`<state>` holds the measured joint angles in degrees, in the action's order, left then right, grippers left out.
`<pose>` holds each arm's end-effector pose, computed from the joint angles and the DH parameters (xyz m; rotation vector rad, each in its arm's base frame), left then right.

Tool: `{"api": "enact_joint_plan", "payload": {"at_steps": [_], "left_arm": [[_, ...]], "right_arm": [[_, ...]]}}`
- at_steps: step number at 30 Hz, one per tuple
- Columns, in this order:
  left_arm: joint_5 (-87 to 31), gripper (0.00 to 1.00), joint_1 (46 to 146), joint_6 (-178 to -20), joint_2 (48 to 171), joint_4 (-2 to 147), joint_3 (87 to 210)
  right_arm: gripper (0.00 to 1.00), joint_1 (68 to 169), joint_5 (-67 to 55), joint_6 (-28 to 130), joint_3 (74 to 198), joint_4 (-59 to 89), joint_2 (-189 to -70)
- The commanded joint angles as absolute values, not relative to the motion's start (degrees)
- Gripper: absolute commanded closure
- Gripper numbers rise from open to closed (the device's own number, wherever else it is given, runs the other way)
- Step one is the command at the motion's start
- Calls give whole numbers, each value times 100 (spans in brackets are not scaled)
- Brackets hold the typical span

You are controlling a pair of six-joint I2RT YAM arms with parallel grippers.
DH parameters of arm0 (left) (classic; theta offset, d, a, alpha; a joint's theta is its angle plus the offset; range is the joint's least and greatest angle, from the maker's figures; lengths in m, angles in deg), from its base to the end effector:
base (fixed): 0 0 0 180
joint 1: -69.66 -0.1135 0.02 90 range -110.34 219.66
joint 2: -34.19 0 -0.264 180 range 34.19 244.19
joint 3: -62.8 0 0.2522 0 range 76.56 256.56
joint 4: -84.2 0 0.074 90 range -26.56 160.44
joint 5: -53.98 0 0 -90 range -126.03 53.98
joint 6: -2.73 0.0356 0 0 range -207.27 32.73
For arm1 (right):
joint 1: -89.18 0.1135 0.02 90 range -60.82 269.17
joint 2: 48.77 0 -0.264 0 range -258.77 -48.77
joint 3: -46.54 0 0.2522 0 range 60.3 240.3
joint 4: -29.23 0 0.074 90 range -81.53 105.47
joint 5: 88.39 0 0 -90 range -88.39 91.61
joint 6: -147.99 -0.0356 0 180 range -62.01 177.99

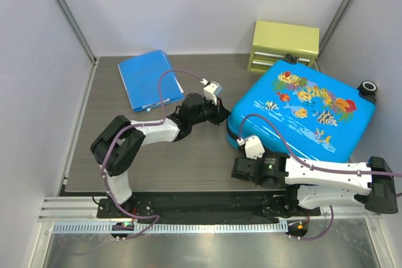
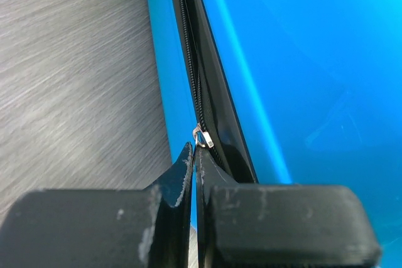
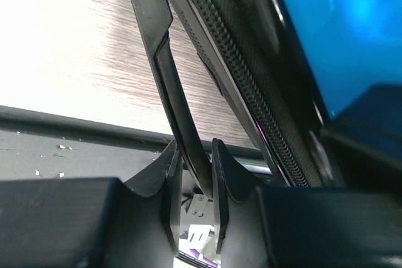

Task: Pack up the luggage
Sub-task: Zip the luggage at the center of the board.

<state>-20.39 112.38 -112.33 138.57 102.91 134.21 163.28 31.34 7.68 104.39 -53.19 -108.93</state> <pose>0.2889 -0.2798 0.2053 0.5019 1.8834 -1.0612 0.0581 0.1397 0.2279 -0.5111 2.5824 -0.2186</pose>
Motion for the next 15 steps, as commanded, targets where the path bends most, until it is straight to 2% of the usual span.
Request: {"api": "enact_joint_plan", "payload": {"at_steps": [1,15], "left_arm": [[-2486,100,11088,-11171,13264,10455,13080],[-3136,100,11123,-11373,11234,10112,10989]], "right_arm": [[99,16607,1672,-565,11126,-4835,-11291],[99,17697,1172,489,11742,-3253,-12980]]}}
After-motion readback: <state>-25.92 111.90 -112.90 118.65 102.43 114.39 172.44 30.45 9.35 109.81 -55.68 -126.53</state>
